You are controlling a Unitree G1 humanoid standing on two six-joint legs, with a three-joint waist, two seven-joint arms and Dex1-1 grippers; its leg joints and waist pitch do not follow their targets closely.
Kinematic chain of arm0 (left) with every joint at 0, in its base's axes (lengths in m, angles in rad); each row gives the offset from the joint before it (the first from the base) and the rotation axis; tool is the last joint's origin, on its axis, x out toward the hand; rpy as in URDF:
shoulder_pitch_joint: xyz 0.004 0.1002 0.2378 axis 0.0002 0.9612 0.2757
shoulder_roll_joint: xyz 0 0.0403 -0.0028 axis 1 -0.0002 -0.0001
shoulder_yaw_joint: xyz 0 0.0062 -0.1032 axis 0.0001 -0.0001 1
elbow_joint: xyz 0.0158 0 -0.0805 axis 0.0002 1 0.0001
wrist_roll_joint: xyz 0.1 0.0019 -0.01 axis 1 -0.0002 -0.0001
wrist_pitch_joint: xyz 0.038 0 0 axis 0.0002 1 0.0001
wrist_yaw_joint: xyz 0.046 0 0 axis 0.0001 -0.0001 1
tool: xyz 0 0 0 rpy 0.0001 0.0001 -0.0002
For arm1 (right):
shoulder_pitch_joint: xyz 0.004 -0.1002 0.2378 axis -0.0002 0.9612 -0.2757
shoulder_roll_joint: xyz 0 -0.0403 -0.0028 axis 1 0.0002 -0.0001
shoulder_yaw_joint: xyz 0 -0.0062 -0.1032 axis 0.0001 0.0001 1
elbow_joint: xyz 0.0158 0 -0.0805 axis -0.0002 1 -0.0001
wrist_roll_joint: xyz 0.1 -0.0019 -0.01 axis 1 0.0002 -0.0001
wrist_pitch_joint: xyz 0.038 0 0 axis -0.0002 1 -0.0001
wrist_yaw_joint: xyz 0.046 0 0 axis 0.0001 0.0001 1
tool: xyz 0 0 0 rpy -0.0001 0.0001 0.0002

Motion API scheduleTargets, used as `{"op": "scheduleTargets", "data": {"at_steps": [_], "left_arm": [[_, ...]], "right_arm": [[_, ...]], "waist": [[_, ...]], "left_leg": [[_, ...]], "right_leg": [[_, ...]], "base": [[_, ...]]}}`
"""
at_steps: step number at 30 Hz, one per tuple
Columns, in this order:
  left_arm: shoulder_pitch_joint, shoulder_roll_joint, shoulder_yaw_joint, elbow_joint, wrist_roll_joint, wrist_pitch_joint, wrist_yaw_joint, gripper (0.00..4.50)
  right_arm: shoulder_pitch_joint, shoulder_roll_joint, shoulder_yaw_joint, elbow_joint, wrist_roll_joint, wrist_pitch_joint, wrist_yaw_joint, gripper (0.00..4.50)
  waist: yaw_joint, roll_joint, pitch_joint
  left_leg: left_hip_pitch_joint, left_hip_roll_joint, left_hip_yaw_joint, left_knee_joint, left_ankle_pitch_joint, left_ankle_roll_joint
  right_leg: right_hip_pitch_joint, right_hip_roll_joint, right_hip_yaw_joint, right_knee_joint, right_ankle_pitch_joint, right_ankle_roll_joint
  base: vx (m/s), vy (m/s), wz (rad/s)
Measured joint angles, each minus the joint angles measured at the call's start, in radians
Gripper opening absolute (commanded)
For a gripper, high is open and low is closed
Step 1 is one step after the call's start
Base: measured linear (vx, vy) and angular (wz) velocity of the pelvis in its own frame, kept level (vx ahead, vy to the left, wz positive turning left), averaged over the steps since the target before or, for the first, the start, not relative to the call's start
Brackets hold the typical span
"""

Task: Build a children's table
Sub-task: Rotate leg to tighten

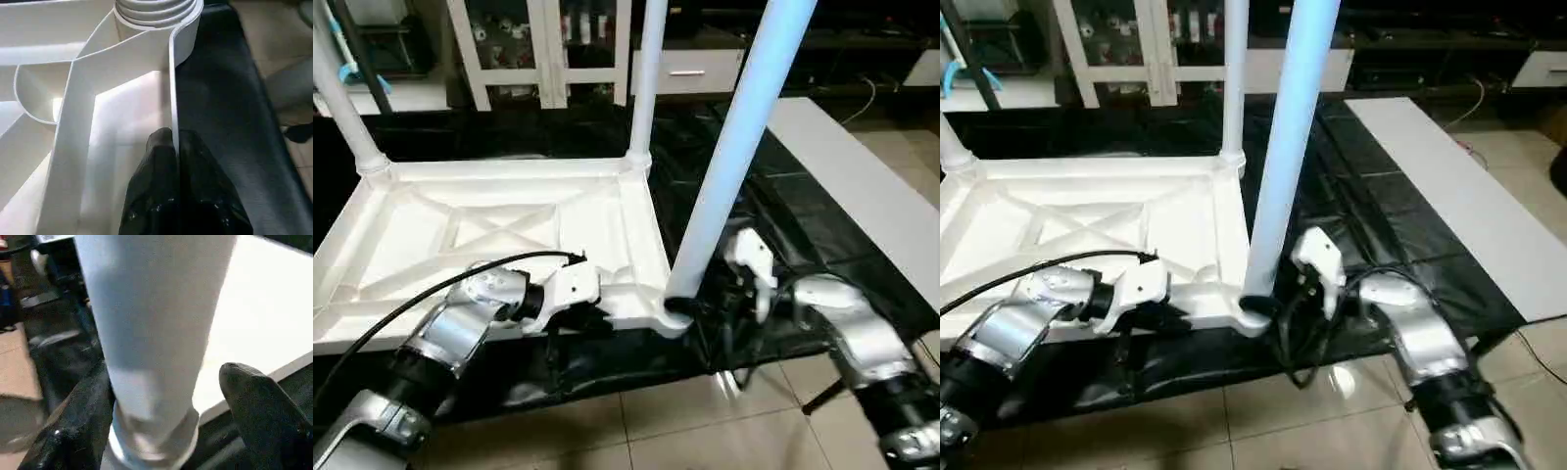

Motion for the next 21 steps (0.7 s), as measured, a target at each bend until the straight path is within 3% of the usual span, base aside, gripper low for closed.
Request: {"op": "scheduleTargets", "data": {"at_steps": [6, 7, 21], "left_arm": [[0.013, 0.012, 0.001, -0.028, -0.009, 0.026, -0.019, 0.0], [0.014, 0.012, 0.001, -0.032, -0.01, 0.031, -0.02, 0.0], [0.021, 0.019, 0.01, -0.047, -0.009, 0.067, -0.022, 0.0]], "right_arm": [[-0.001, -0.013, 0.012, -0.016, 0.006, 0.022, 0.034, 3.47], [-0.002, -0.012, 0.012, -0.015, 0.006, 0.022, 0.036, 3.22], [-0.041, 0.02, 0.027, 0.04, 0.003, 0.038, 0.074, 2.32]], "waist": [[-0.002, 0.0, 0.0], [-0.002, 0.0, 0.0], [-0.01, -0.004, 0.0]], "left_leg": [[0.0, 0.001, -0.001, 0.0, 0.0, 0.0], [-0.001, 0.001, -0.001, 0.0, 0.0, 0.0], [0.0, 0.001, -0.001, 0.001, 0.0, 0.0]], "right_leg": [[0.0, 0.001, -0.001, 0.001, 0.0, 0.0], [0.0, 0.001, -0.001, 0.001, 0.0, 0.0], [0.0, 0.001, -0.001, 0.001, 0.0, 0.0]], "base": [[0.0, 0.0, 0.0], [0.0, 0.0, 0.0], [0.0, 0.0, 0.0]]}}
